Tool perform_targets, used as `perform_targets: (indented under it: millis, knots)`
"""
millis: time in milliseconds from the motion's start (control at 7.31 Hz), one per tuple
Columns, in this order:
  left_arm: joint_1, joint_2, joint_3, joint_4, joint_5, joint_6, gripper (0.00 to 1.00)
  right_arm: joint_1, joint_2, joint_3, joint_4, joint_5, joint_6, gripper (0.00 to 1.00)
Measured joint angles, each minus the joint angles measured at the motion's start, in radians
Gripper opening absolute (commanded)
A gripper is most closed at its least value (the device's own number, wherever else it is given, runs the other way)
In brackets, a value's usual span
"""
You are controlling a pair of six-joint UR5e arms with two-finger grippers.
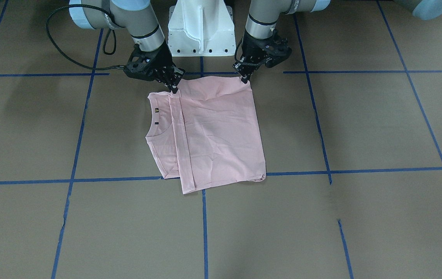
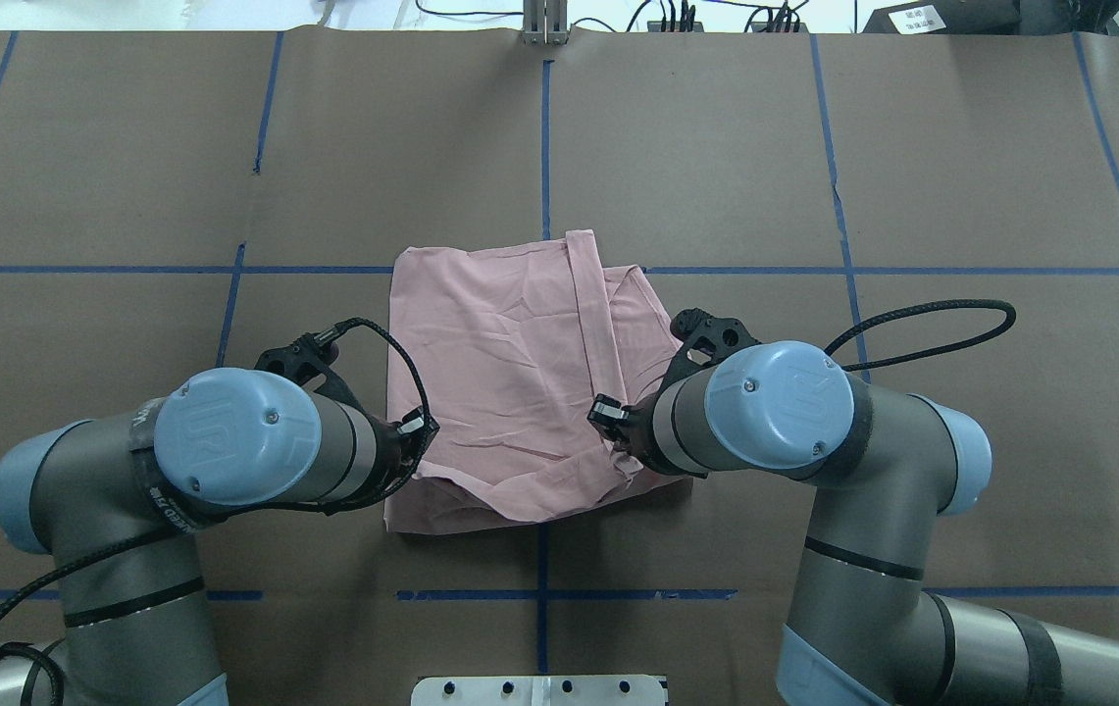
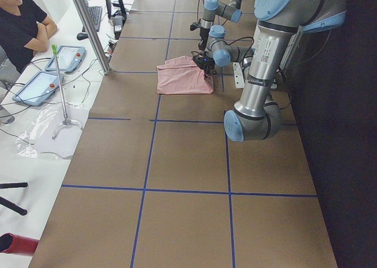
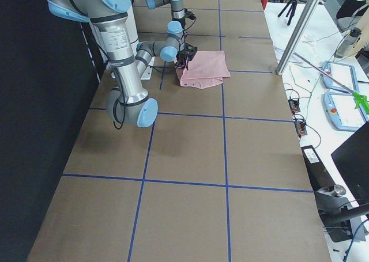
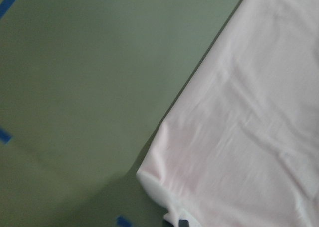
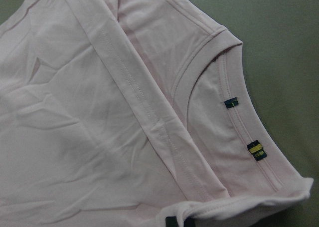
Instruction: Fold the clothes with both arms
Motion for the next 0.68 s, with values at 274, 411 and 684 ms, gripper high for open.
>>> perform_targets:
  millis: [274,411,684]
  knots:
    - [-0.09,-0.026,0.064,-0.055,-0.001,0.017,0.0,0.074,0.063,-0.096,0.016,0.005,-0.028,0.0]
    - [-0.165,-0.071,0.158,-0.111,-0.004,0.049,0.09,0.135,0.15,-0.216,0.029,0.023,-0.039,0.0]
    - [-0.303,-0.185,0.452,-0.293,-0.005,0.157,1.0,0.253,0.309,-0.5,0.109,0.074,-0.06,0.99]
